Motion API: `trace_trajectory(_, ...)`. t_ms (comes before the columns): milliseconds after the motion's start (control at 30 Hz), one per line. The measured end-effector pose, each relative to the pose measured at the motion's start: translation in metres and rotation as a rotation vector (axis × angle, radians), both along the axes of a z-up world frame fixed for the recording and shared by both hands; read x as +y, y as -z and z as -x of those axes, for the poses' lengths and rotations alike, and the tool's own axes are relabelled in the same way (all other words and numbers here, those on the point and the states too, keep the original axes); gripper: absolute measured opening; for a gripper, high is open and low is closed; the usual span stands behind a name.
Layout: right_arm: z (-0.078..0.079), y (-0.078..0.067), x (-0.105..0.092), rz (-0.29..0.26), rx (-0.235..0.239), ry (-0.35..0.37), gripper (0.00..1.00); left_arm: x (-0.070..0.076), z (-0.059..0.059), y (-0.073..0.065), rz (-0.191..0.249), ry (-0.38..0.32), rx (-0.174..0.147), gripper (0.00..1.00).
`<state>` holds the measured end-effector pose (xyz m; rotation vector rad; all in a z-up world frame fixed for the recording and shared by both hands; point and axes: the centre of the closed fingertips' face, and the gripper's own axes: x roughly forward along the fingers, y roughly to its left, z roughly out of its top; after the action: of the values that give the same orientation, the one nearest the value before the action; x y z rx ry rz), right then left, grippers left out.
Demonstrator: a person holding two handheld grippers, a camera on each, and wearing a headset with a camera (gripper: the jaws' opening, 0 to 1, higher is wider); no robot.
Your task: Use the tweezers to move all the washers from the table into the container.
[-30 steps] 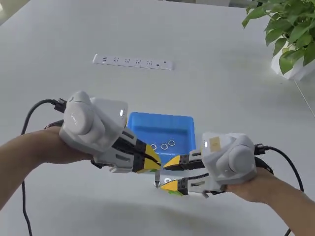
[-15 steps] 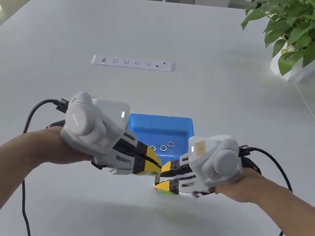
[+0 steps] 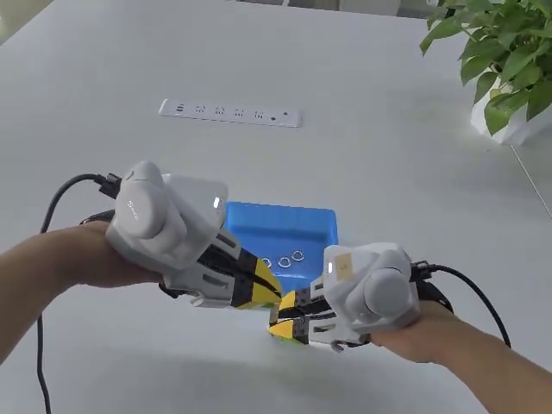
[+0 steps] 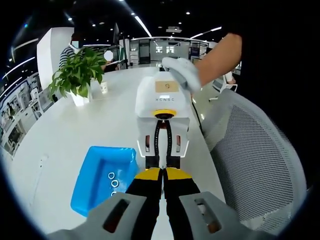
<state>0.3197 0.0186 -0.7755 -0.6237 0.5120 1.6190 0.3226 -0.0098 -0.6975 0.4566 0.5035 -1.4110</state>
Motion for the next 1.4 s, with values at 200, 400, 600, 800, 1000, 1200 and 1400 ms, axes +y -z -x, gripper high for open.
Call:
trace_trajectory(200, 0.000, 0.001, -0.001, 0.007, -0.004, 0.001, 0.08, -0.001, 0.001, 0.000, -0.004, -0.003, -0.002, 0.05)
trace_trajectory(400, 0.001, 0.001, -0.002, 0.005, -0.002, 0.007, 0.08, -0.002, 0.000, 0.000, -0.010, -0.010, -0.013, 0.05)
trace_trajectory(600, 0.002, 0.001, -0.002, 0.013, -0.014, -0.001, 0.08, -0.001, 0.002, 0.000, -0.017, -0.019, -0.011, 0.05)
trace_trajectory(800, 0.003, -0.004, -0.002, -0.002, -0.016, -0.004, 0.08, -0.001, 0.002, -0.004, 0.003, -0.043, 0.002, 0.06)
trace_trajectory(1000, 0.004, -0.012, -0.002, -0.010, -0.023, -0.010, 0.08, 0.001, -0.002, -0.014, 0.043, -0.083, 0.006, 0.12)
trace_trajectory(1200, 0.003, -0.022, -0.003, -0.016, -0.035, -0.011, 0.08, 0.004, -0.004, -0.024, 0.083, -0.122, 0.010, 0.19)
trace_trajectory(1400, 0.003, -0.031, -0.004, -0.021, -0.036, -0.002, 0.08, 0.010, -0.003, -0.027, 0.090, -0.153, 0.012, 0.23)
